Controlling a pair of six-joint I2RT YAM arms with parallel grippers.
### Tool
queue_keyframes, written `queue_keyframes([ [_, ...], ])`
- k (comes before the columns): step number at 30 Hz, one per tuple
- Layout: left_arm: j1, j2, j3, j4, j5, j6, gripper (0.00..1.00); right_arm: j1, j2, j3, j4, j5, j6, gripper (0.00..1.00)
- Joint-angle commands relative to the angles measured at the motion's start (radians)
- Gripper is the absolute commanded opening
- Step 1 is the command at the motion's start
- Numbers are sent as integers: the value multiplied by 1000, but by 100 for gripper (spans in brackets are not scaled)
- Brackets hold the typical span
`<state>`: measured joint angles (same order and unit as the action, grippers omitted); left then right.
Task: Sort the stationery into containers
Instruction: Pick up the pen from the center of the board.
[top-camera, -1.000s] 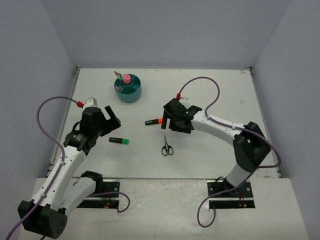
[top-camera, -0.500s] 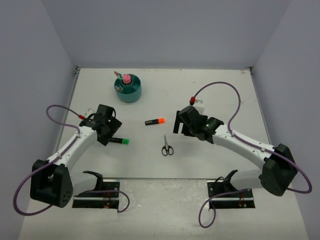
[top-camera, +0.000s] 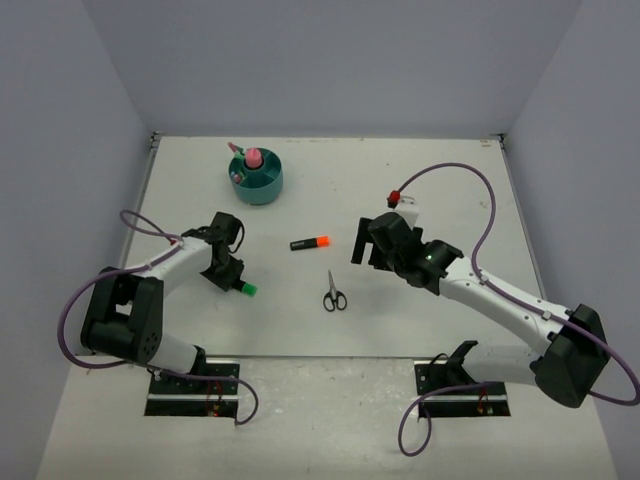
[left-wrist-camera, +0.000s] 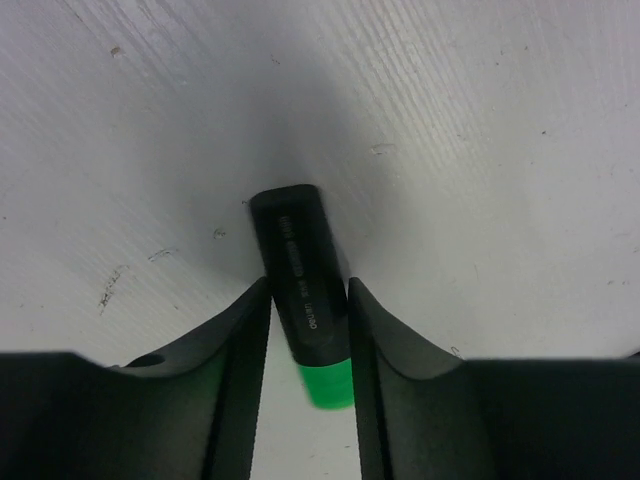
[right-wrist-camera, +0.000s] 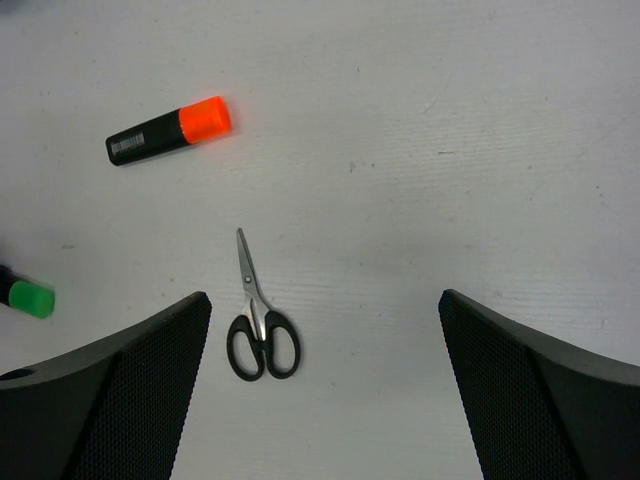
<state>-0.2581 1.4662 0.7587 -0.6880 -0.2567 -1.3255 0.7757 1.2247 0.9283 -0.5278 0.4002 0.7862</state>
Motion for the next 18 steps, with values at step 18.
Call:
queue_keyframes([
  [18,-228,-238,-29,96,-2,-45,0,103,-22,-221,704,-792,-154,99],
])
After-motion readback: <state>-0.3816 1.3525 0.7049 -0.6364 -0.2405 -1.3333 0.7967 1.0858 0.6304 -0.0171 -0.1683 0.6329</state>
